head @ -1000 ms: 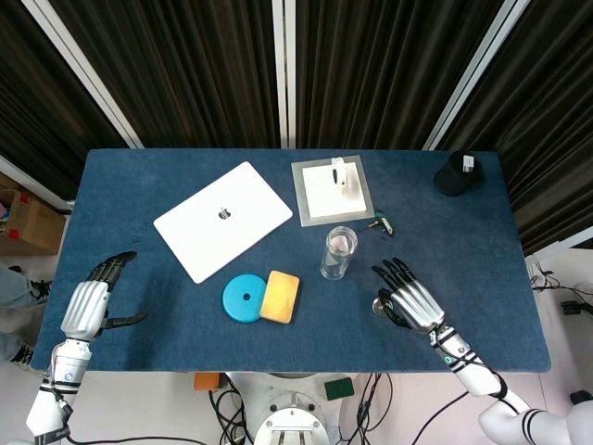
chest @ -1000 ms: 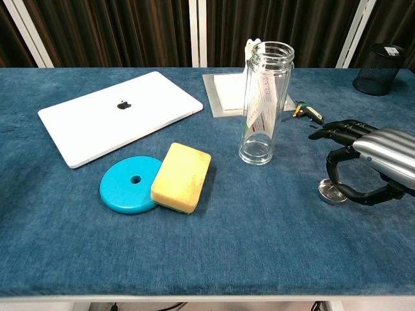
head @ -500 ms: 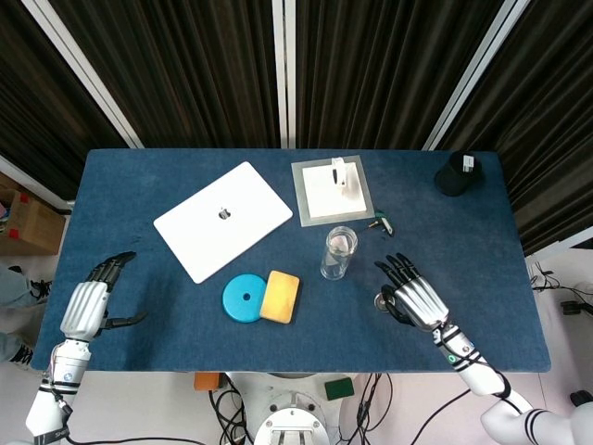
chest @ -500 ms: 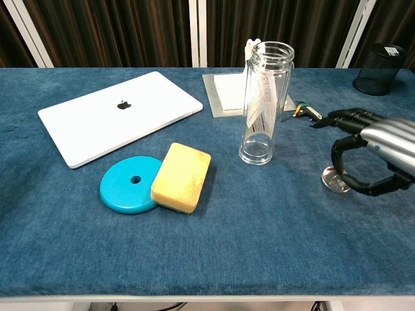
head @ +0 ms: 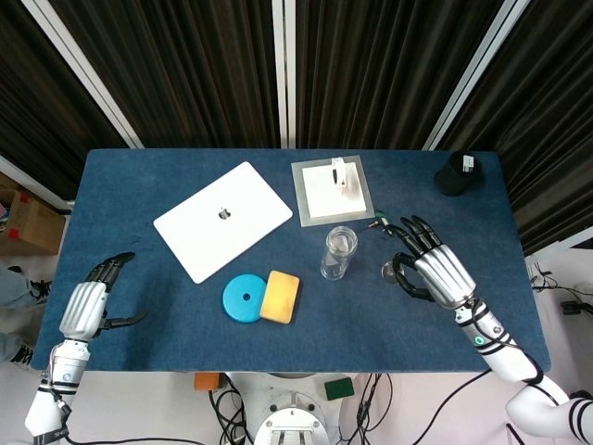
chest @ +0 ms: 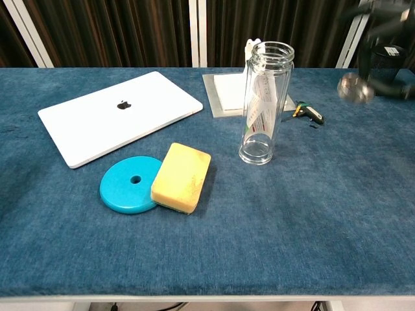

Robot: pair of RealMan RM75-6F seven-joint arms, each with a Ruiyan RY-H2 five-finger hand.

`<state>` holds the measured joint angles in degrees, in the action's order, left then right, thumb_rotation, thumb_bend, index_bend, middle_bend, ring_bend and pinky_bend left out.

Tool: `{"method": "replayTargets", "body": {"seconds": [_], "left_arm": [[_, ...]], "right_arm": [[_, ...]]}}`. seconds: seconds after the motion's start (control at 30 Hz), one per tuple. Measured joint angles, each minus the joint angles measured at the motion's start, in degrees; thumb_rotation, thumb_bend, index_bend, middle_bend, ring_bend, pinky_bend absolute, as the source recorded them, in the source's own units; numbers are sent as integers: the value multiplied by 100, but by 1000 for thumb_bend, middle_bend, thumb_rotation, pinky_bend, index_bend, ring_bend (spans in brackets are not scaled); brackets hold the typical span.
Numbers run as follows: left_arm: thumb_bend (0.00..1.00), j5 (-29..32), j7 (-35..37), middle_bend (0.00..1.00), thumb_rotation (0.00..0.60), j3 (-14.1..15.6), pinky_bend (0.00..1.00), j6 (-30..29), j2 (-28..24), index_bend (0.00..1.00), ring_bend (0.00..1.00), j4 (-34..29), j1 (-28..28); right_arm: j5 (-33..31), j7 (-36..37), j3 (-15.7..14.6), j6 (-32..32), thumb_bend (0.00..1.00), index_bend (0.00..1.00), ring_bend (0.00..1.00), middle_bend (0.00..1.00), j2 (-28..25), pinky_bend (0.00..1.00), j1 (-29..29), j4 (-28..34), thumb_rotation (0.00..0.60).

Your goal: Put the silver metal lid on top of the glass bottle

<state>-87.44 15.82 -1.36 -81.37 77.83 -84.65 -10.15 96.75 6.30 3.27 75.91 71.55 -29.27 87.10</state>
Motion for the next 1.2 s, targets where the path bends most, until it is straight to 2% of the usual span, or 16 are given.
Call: {"method": "replayTargets", "body": {"seconds": [0.13,0.23,0.53,0.83,1.2], "left_arm": [[4,-4,52,135,600,0,179,18,30,133,112,48,-10],[4,0,93,135,600,-13,179,35,38,133,113,74,-25],[3,70,141,135,600,-39,179,70,13,133,113,115,-28],[4,85,207,135,600,-38,179,84,26,133,113,184,-21],[4,93,263,135,600,-33,179,58,28,135,112,238,13]], "right_arm": [[-407,23,389,-688,444,687,0,82,-918,0,-401,924,600],[-802,34,645,-1310,444,691,0,82,-1279,0,-732,1245,600],[-1900,-193,1158,-2972,443,695,0,82,-1587,0,-1833,1560,600],[-2504,-999,1212,-3374,444,698,0,82,-1411,0,-2273,1590,600],[-2814,-1446,1068,-3361,444,700,0,82,-1080,0,-2427,1442,600]]}}
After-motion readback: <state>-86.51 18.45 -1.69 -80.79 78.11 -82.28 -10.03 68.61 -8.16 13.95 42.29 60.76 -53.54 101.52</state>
